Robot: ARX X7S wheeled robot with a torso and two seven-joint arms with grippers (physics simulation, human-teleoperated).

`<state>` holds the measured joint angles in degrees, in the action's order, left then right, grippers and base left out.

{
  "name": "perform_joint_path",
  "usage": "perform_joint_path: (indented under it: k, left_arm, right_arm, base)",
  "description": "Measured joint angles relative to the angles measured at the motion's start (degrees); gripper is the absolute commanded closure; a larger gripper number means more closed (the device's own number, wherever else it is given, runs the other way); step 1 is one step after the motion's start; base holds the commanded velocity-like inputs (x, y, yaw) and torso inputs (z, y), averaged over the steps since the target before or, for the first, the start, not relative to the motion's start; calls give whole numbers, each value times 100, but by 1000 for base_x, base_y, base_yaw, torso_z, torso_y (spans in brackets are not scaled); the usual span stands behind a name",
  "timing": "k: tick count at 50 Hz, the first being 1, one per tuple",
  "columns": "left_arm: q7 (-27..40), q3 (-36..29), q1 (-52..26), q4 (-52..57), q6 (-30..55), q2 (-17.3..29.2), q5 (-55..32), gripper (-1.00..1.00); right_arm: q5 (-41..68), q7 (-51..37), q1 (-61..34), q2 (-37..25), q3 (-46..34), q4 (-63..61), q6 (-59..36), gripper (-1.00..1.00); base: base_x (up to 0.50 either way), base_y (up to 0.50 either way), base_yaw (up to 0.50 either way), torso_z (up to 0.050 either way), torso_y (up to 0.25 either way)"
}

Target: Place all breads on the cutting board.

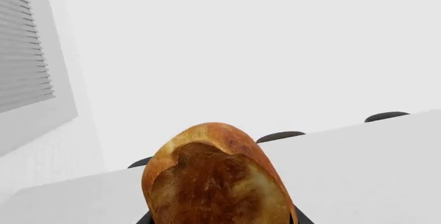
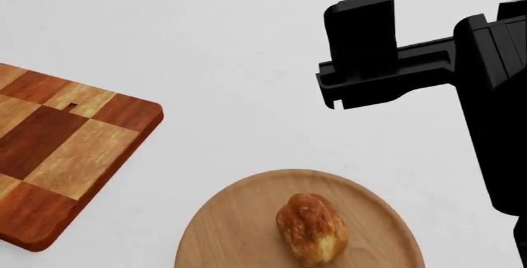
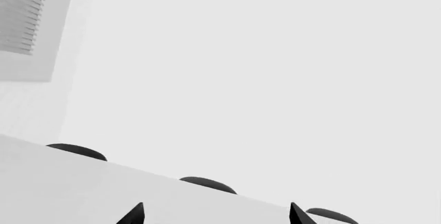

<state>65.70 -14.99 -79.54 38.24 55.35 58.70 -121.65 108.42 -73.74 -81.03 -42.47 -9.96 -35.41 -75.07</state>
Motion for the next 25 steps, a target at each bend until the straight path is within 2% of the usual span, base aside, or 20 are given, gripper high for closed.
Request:
perform_joint_path:
  k: [4,12,25]
  left_arm:
    - [-27,-44,-48,-29,37,-22,13,100]
    - [-143,-240,-164,-291,210,-82,34,100]
    - [-296,-931,-545,-1390,837,-170,70,100]
  right_arm:
    - [-31,36,7,-7,-5,7,15,-100]
    - [-72,111,47,-7,41,15,101,-100]
    - [-170,241,137,12,93,-2,217,-100]
  base:
    - [79,464,0,0,0]
    - [0,0,0,0,0]
    - [0,0,0,0,0]
